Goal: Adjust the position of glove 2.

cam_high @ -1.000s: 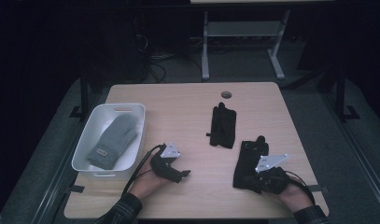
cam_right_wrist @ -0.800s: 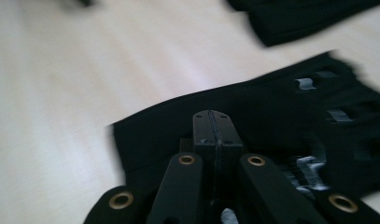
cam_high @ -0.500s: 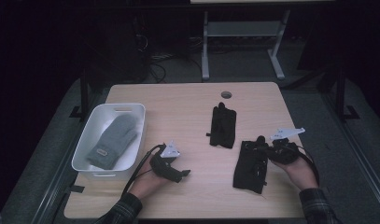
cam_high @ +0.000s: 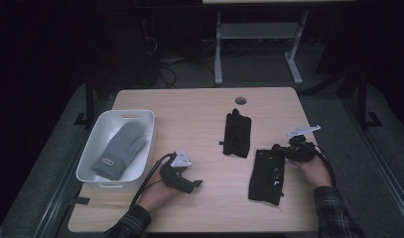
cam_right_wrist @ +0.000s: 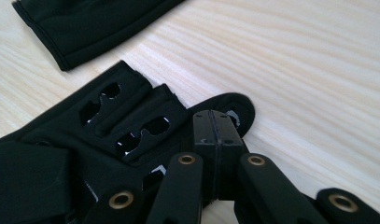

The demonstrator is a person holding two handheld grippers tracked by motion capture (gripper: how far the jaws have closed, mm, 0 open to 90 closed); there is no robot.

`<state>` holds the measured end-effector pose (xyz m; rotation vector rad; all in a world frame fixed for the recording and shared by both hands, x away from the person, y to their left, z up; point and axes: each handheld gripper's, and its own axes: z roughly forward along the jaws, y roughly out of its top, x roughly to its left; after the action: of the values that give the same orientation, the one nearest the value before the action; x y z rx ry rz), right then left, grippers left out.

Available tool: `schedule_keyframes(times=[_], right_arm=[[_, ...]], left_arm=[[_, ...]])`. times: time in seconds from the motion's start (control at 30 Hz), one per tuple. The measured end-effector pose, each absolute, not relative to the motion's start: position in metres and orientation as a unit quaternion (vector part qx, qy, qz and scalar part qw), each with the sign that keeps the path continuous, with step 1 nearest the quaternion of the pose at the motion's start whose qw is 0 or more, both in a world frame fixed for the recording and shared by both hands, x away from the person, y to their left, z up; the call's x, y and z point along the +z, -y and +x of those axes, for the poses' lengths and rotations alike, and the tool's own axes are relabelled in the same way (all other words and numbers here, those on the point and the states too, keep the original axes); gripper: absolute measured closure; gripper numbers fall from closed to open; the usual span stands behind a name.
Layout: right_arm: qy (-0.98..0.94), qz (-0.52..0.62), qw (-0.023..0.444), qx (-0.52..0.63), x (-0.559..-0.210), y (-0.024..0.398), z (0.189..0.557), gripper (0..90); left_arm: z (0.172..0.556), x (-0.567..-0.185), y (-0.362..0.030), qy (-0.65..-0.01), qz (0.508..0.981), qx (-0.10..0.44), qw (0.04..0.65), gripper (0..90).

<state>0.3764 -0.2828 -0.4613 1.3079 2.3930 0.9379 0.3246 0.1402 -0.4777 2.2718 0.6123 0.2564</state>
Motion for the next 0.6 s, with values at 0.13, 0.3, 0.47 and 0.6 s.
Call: schedule_keyframes(times=[0.13,0.3,0.47,0.6], right_arm=[[-0.829,0.439,0.125,0.323,-0.462,0.278,0.374,90.0],[-0.85,0.4,0.114,0.323,-0.461,0.259,0.361,90.0],[-0.871,0.36,0.111,0.317,-0.459,0.235,0.349,90.0],[-0.877,0.346,0.109,0.316,-0.459,0.221,0.346,90.0]], left_arm=[[0.325,-0.478,-0.14,-0.24,0.888,0.1,0.378,12.2],[0.324,-0.478,-0.14,-0.242,0.886,0.1,0.382,12.1],[0.325,-0.478,-0.14,-0.242,0.887,0.1,0.381,12.1],[0.324,-0.478,-0.14,-0.243,0.886,0.1,0.382,12.1]])
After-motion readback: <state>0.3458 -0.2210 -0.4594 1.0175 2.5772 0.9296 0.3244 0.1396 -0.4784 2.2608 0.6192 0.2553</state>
